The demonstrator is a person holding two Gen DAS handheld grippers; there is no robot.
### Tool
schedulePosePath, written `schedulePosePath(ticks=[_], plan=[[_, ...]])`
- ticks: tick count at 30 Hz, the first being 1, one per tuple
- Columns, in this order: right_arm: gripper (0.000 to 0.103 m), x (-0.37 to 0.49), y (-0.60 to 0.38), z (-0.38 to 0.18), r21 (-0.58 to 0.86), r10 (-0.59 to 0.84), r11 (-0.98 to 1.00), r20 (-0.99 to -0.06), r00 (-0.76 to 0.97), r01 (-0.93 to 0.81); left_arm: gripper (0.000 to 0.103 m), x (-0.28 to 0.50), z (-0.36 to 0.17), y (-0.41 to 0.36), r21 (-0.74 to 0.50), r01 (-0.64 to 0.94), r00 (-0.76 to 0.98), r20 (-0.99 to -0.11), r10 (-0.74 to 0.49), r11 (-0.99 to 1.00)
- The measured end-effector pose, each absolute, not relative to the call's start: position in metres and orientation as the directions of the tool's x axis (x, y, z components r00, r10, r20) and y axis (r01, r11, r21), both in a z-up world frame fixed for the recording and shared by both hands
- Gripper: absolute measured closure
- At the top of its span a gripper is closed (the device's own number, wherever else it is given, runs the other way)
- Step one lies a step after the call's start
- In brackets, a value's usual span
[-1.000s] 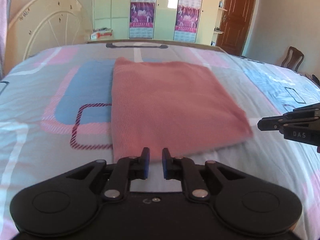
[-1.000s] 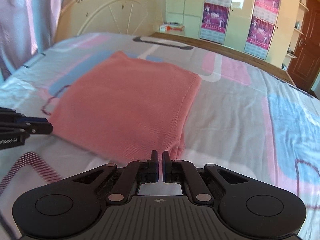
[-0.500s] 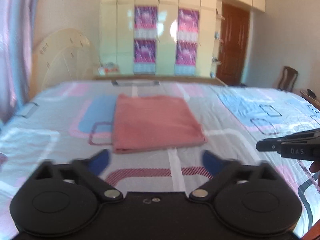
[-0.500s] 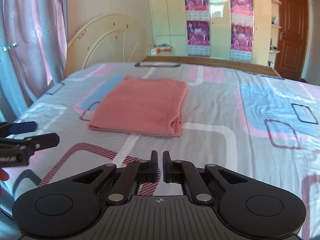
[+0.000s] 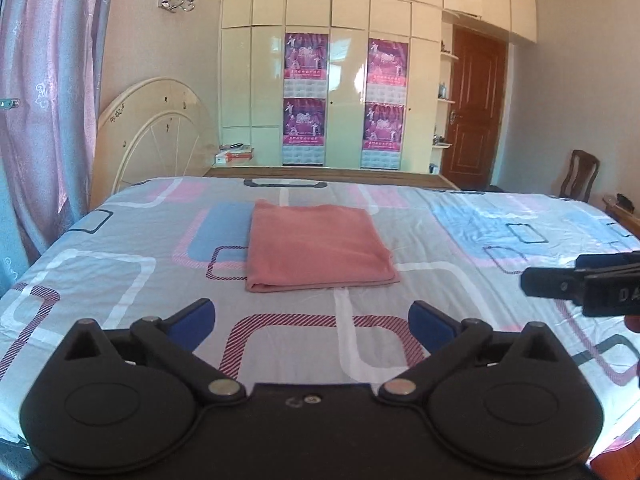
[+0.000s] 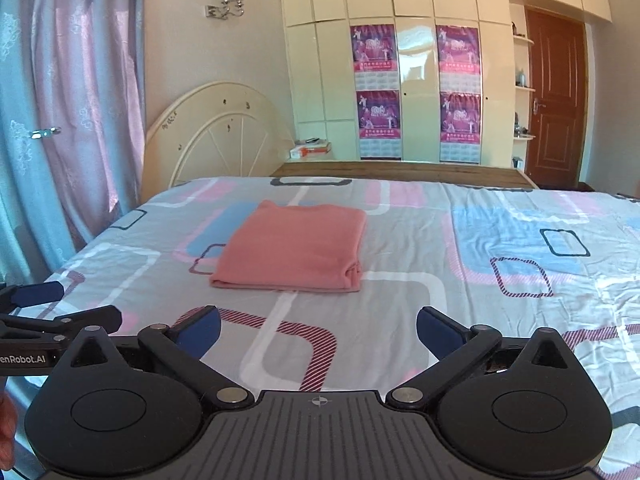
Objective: Fold small clothes
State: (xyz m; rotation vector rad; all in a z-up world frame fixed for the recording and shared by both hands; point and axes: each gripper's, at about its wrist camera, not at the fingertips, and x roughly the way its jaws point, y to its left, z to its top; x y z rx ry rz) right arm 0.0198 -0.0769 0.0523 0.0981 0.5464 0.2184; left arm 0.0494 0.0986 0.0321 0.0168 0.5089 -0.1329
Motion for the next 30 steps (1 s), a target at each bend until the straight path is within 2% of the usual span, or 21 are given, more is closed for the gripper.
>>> schedulePosePath(ticks=[30], plan=[[0.0,-0.019,-0.076,0.07,0.11,0.203,0.979,-0.494,0.845,-0.171,0.0,0.024,0.044,0.096,-0.009,0.15,0.882,-0.451,-0.138,0.989]])
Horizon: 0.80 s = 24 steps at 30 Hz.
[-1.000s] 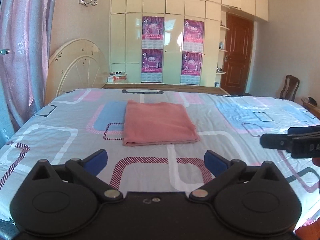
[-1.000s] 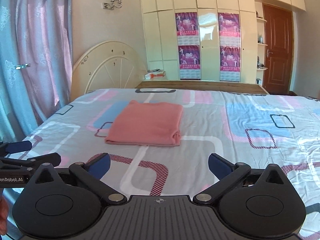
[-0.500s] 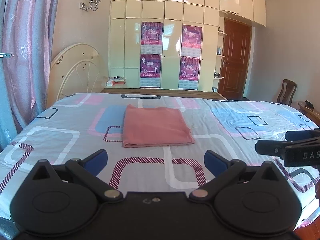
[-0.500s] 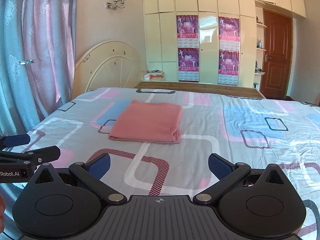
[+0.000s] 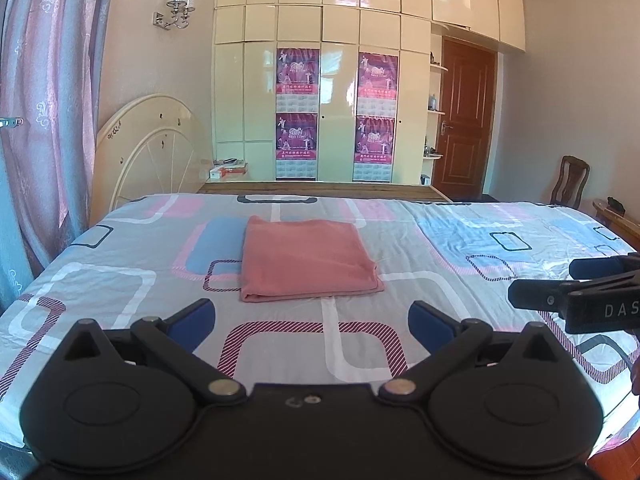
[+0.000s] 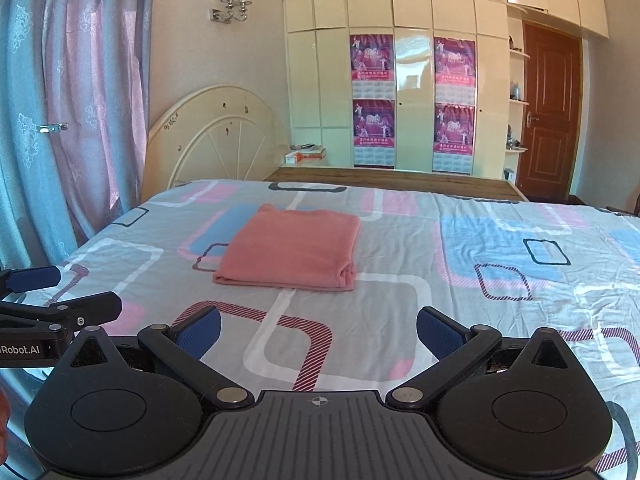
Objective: Fold small clothes
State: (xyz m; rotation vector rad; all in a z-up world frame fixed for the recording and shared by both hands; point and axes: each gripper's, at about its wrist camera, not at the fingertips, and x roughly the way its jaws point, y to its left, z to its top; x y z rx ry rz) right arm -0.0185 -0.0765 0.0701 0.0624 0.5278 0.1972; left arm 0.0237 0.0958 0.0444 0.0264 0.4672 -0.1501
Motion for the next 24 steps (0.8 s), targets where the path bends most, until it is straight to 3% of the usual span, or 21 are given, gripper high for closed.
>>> schedulePosePath(ticks=[24], plan=[[0.0,-0.0173,-0.0846,0.0719,0.086,0.19,0.982,-0.493,0.849,-0.17,0.0,0.0264,0.0457,0.099,-0.005,0.163,0.884,-0.444,-0.148,0.987]])
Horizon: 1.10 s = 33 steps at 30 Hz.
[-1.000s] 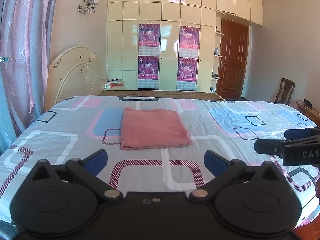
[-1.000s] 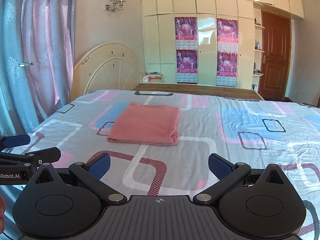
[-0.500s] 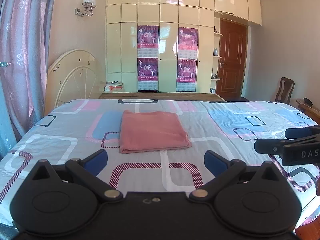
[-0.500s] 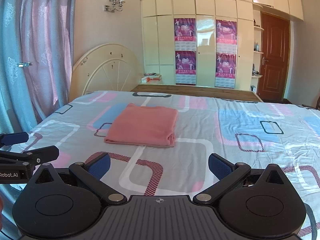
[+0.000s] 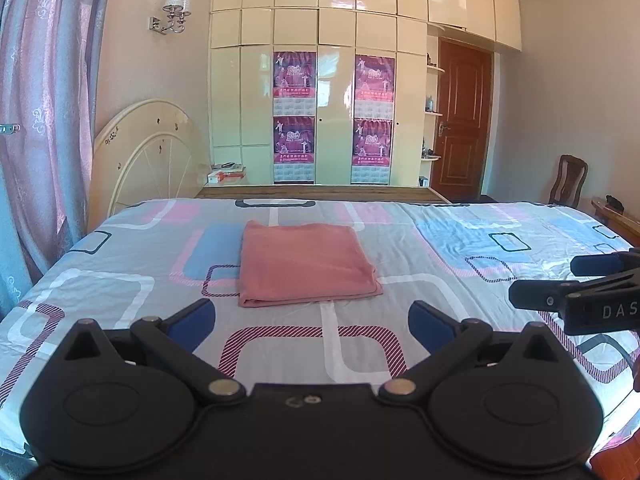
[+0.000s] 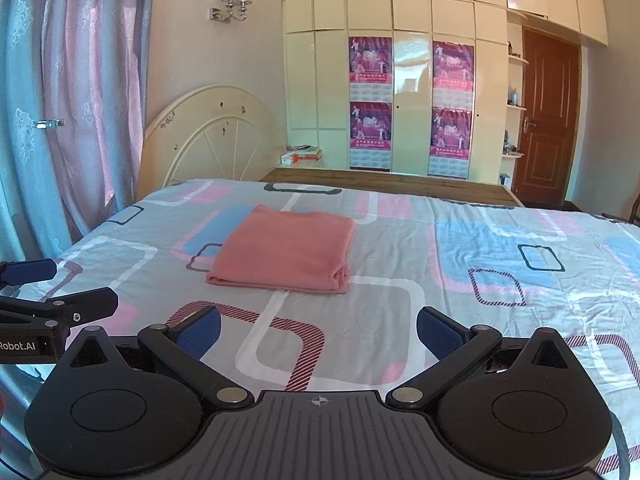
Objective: Fold small clothes
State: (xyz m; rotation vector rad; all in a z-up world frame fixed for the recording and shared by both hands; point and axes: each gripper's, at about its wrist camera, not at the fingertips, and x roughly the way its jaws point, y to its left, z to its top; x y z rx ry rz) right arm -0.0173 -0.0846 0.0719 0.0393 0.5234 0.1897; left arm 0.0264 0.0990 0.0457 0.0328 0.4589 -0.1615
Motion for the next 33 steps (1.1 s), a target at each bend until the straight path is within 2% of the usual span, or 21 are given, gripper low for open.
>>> schedulePosePath(ticks=[33], plan=[[0.0,-0.0194,-0.0842,0.0753,0.082,0.189,0.982,-0.483,0.855,-0.17,0.0,0.023,0.0466,0.1004,0.01,0.164,0.893,-0.426,-0.144,0.986]])
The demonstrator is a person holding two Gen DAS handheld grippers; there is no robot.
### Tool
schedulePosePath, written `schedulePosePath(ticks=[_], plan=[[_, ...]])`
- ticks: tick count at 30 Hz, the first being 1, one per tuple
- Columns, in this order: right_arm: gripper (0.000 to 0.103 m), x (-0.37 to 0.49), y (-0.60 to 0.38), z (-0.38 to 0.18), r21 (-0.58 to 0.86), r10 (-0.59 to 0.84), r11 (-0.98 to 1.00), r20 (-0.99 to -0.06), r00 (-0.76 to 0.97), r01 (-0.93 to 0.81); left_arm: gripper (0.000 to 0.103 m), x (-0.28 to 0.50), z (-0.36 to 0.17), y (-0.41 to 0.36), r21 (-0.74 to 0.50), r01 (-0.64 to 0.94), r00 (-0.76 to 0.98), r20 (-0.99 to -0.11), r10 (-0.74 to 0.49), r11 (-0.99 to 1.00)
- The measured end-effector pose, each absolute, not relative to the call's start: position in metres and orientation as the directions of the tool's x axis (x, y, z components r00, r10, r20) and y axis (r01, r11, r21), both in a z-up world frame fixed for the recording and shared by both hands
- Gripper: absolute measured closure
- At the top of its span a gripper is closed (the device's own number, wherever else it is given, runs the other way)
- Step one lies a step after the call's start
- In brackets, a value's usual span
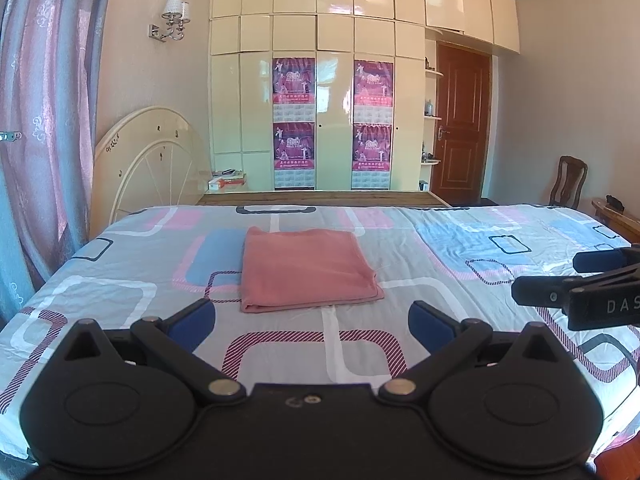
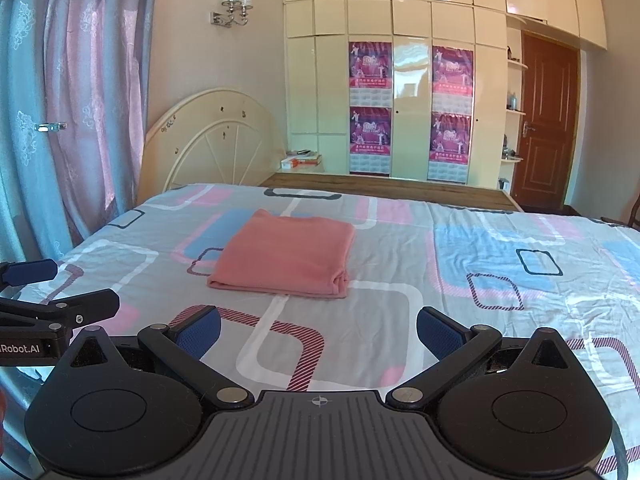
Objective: Fold small clothes
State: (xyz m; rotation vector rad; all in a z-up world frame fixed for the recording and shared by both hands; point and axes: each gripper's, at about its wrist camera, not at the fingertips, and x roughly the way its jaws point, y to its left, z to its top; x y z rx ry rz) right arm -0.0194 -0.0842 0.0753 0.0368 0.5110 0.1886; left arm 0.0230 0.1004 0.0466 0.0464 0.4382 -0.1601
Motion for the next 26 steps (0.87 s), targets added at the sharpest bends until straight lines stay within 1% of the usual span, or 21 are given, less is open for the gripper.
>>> schedulePosePath(ticks=[12,23,26], plan=[[0.0,-0.0192,-0.086,0.0766,0.08,0.186,0.983,-0.479,0.858,-0.168,0.0,0.0261,0.0474,0.1001,0.018,0.18,0.894,-0.42,-0.156,0.983],[0.0,-0.0172,-0.0886,0.0781,0.08,0.186,0.982,-0.478,0.858,-0.169,0.001,0.0286,0.0479,0.1005,0.034,0.188,0.906,-0.393,-0.159,0.982],[0.0,-0.0155,-0.0891,0.0785,0.083,0.192,0.981,-0.477,0.858,-0.174,0.0,0.0312,0.048,0.1014,0.029,0.198,0.9,-0.403,-0.17,0.98]])
